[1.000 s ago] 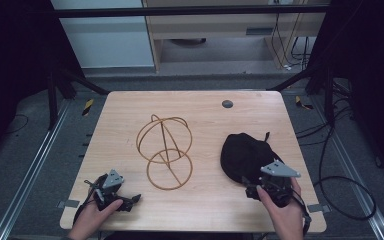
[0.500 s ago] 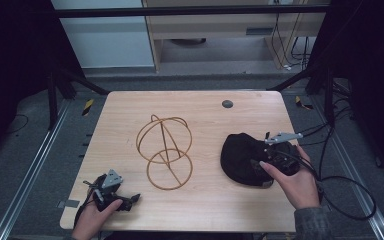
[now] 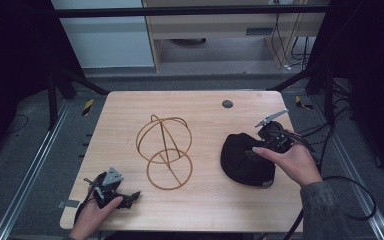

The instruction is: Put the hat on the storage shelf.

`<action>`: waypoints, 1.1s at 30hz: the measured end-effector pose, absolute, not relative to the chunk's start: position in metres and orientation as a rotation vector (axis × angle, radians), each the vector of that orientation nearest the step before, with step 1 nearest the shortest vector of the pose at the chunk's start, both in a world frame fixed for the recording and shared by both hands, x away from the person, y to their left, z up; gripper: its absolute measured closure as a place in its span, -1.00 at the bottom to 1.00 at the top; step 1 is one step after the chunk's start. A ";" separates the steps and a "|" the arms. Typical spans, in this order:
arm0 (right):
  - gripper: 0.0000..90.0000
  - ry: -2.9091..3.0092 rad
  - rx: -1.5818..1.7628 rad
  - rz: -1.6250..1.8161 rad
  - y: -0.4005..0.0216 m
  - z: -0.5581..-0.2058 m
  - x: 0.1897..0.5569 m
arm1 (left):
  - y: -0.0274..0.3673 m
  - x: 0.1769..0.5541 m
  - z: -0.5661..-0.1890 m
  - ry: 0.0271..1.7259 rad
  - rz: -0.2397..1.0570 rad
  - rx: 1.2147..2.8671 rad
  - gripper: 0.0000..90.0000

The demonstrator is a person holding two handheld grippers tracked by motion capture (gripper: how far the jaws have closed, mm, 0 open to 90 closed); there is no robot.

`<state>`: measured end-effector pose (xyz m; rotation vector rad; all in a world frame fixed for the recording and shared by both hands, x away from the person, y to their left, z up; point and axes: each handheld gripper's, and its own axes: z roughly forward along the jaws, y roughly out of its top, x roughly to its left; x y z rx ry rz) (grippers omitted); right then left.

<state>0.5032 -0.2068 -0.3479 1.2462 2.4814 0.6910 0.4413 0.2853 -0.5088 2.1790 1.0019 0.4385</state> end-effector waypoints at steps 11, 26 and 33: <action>-0.39 2.520 1.136 0.587 -0.178 -0.327 0.525 | 0.285 0.441 -0.509 1.004 0.441 2.172 -1.00; -0.49 2.517 1.263 0.421 -0.185 -0.367 0.552 | 0.285 0.440 -0.509 1.008 0.445 2.173 -1.00; -0.21 2.559 1.278 0.400 -0.194 -0.382 0.558 | 0.285 0.440 -0.509 1.011 0.442 2.171 -1.00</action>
